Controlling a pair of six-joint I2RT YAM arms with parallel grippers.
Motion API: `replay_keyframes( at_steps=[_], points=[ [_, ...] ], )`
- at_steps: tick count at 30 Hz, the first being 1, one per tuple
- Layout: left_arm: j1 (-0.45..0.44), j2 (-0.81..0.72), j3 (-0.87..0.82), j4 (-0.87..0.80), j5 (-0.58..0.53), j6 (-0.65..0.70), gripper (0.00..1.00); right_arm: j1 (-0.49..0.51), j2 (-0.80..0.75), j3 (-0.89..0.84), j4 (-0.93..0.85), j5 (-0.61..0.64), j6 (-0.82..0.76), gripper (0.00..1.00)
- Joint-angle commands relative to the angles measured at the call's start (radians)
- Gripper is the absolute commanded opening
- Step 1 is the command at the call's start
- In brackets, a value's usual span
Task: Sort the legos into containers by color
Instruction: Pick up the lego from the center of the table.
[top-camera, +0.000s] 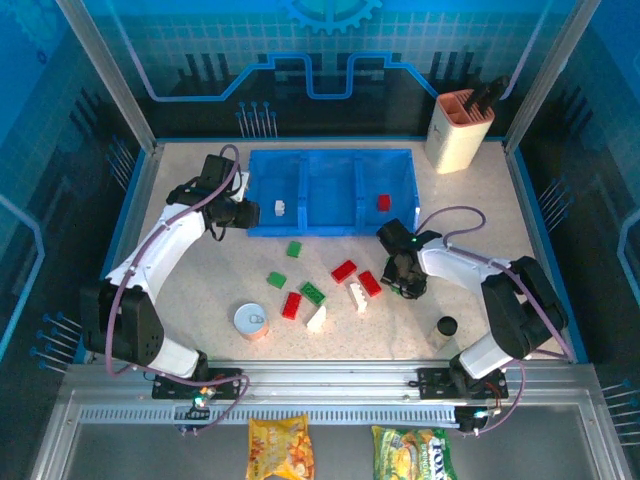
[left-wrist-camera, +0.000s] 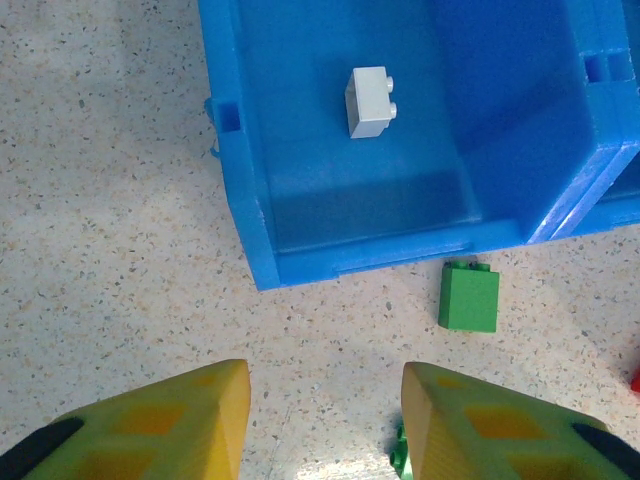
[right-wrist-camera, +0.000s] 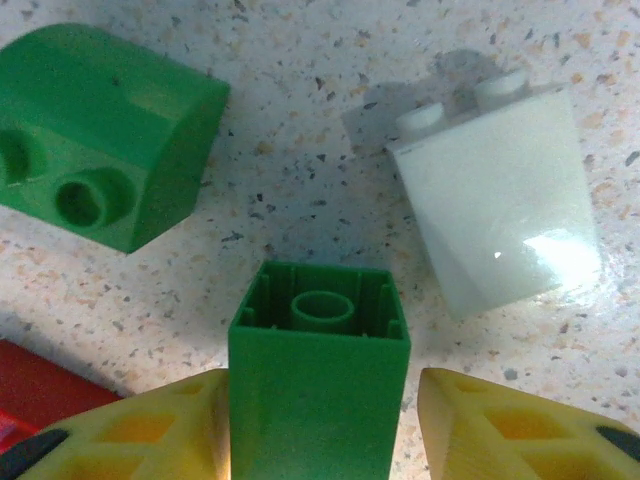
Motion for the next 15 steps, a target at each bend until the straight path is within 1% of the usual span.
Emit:
replay_keyframes(
  at_steps=[1, 7, 15],
  points=[
    [0.006, -0.008, -0.011, 0.009, 0.028, 0.007, 0.45, 0.011, 0.014, -0.012, 0.014, 0.009, 0.024, 0.50],
    [0.007, -0.001, -0.007, 0.004, 0.034, 0.008, 0.45, 0.011, 0.017, -0.011, 0.003, 0.028, 0.020, 0.44],
    [0.006, -0.004, -0.007, 0.004, 0.030, 0.008, 0.45, 0.019, -0.017, 0.008, -0.049, 0.070, -0.006, 0.39]
  ],
)
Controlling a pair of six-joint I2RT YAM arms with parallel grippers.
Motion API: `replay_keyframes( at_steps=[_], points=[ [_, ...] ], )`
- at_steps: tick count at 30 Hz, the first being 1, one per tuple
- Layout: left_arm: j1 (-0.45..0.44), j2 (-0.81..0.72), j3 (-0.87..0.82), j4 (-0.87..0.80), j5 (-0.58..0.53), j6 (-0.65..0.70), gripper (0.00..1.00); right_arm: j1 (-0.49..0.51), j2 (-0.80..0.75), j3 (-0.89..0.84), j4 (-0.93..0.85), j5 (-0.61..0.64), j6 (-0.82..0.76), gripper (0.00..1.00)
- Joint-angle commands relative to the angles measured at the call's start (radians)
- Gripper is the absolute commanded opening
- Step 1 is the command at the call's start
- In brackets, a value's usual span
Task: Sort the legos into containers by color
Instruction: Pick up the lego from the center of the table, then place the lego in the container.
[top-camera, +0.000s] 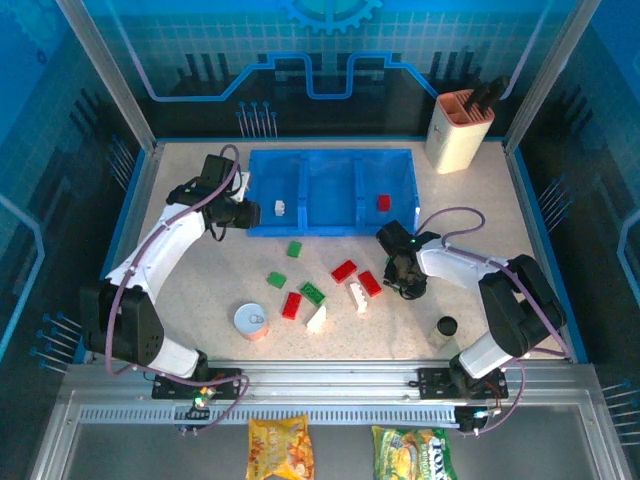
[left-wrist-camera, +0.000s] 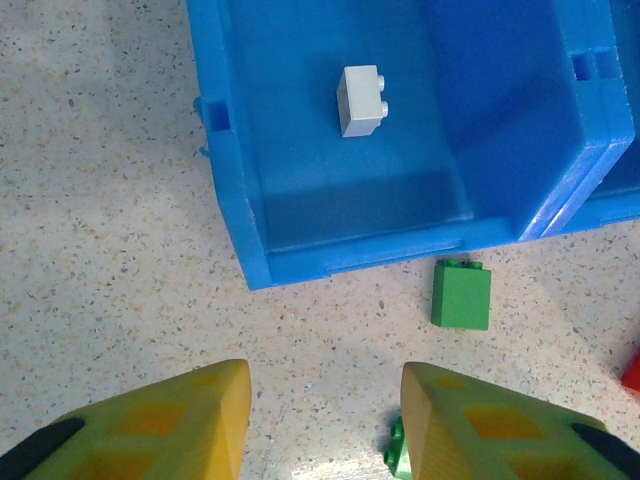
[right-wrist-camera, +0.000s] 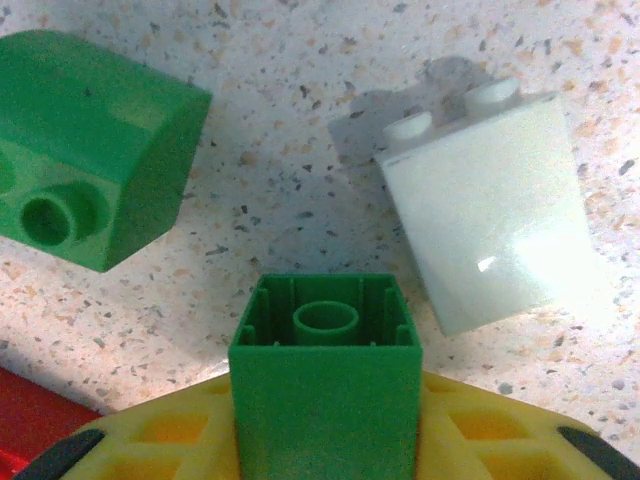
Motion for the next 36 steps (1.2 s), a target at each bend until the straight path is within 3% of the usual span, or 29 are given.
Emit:
replay_keyframes(
  at_steps=[1, 18, 36],
  points=[
    [0.006, -0.004, -0.008, 0.004, 0.014, 0.008, 0.45, 0.020, -0.030, 0.020, -0.067, 0.054, -0.011, 0.38],
    [0.007, -0.014, -0.005, 0.004, -0.001, 0.002, 0.44, 0.125, -0.086, 0.258, -0.204, 0.136, -0.287, 0.36],
    [0.007, -0.013, -0.004, 0.005, -0.005, -0.014, 0.43, 0.163, 0.257, 0.736, -0.197, 0.119, -0.442, 0.37]
  ],
)
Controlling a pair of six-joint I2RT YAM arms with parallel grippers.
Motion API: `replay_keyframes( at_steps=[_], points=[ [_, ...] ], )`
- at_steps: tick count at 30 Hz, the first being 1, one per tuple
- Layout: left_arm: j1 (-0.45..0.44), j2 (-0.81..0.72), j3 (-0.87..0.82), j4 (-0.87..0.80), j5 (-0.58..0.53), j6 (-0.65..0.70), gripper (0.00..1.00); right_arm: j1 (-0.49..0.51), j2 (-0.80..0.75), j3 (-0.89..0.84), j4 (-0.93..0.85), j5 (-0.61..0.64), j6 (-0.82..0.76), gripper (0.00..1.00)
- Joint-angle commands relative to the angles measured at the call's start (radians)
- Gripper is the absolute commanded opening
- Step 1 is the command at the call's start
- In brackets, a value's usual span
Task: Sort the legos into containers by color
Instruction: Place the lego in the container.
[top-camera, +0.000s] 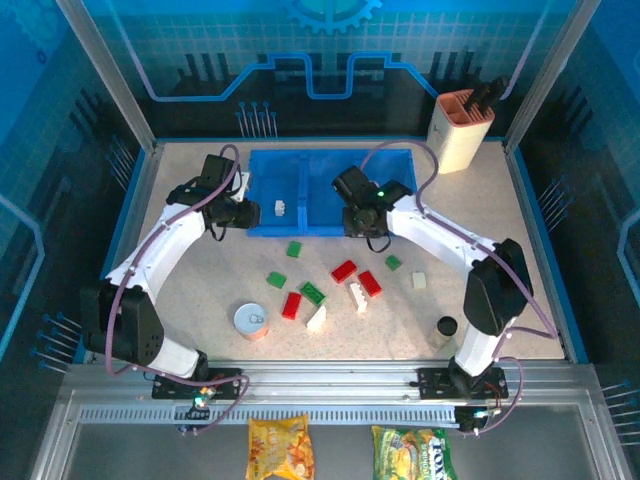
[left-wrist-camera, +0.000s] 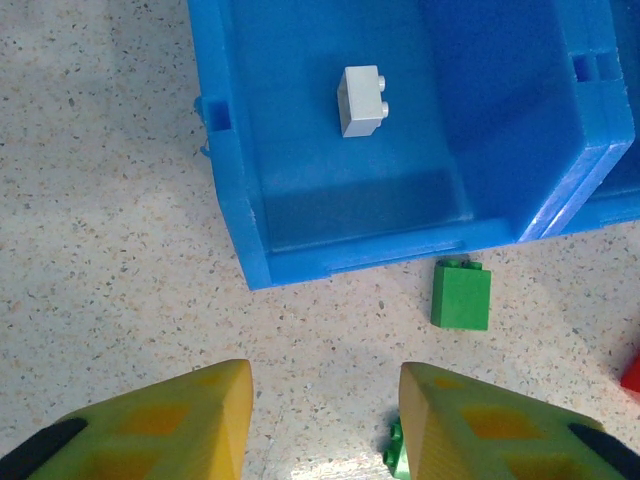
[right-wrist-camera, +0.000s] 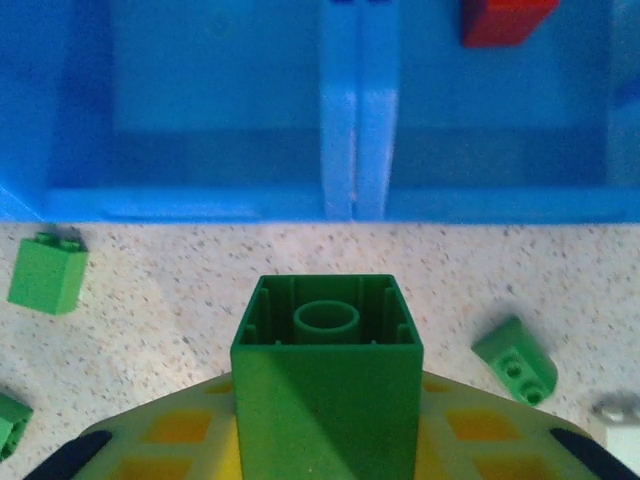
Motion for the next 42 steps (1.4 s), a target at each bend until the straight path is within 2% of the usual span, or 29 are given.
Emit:
replay_keyframes(
  at_steps=[1, 22, 27, 42],
  points=[
    [0.007, -0.010, -0.002, 0.004, -0.007, -0.011, 0.43, 0.012, 0.076, 0.085, -0.003, 0.011, -0.042, 0.37],
    [0.007, -0.014, -0.005, 0.011, -0.008, -0.022, 0.44, -0.063, 0.604, 0.630, -0.021, -0.036, -0.079, 0.37],
    [0.006, -0.013, -0.005, 0.011, -0.006, -0.022, 0.44, -0.080, 0.686, 0.725, -0.041, -0.024, -0.079, 0.37],
    [0.008, -0.013, -0.007, 0.010, -0.003, -0.025, 0.44, -0.100, 0.782, 0.764, -0.027, -0.080, -0.070, 0.38]
  ],
)
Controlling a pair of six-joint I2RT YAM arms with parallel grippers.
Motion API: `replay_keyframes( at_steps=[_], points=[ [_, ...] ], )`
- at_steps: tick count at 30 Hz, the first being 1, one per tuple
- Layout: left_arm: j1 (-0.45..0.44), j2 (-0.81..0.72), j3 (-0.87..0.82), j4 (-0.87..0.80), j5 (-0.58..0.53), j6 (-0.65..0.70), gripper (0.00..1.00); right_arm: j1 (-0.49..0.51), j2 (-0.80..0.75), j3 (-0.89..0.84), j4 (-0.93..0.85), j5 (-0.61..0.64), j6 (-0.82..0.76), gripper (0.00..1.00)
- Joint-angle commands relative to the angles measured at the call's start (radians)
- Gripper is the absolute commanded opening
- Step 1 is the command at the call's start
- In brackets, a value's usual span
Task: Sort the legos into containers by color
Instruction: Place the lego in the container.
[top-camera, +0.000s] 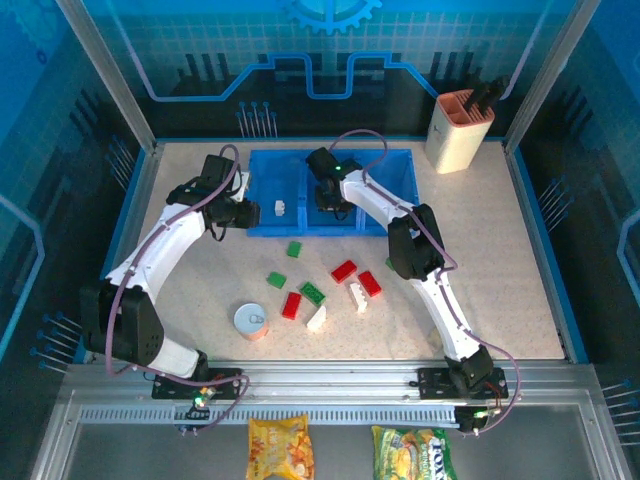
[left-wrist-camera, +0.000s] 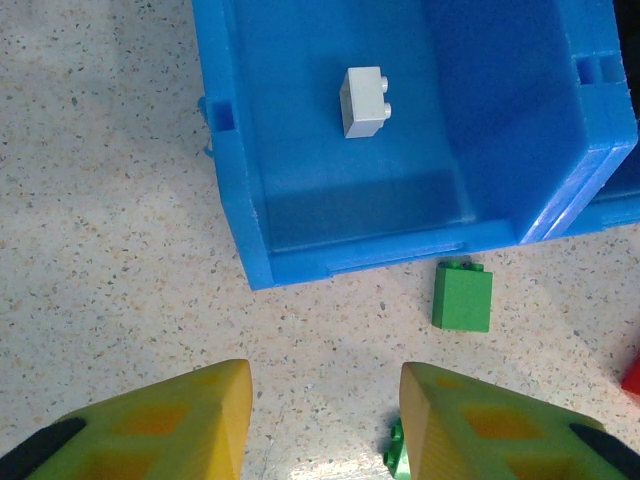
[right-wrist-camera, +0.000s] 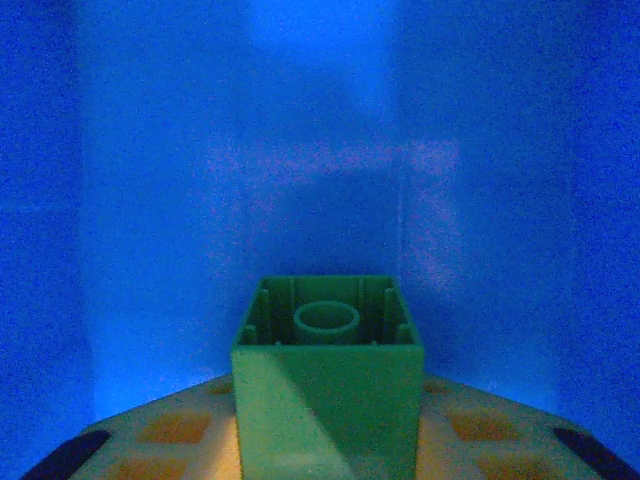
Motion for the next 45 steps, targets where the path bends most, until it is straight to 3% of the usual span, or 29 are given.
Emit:
replay_keyframes(
  at_steps=[1, 25, 34, 45],
  points=[
    [0.007, -0.012, -0.006, 0.009, 0.001, -0.021, 0.44, -0.008, 0.031, 0.026, -0.009, -0.022, 0.009, 0.39],
    [0.005, -0.008, -0.007, 0.009, 0.008, -0.033, 0.44, 0.004, -0.155, -0.031, -0.034, -0.022, -0.029, 0.53],
    [0.000, 0.002, -0.004, 0.004, 0.017, -0.038, 0.44, 0.021, -0.353, -0.188, -0.017, -0.014, -0.050, 0.54],
    [-0.036, 0.039, 0.036, -0.052, 0.036, -0.038, 0.45, 0.018, -0.660, -0.542, 0.069, 0.001, -0.051, 0.53]
  ],
)
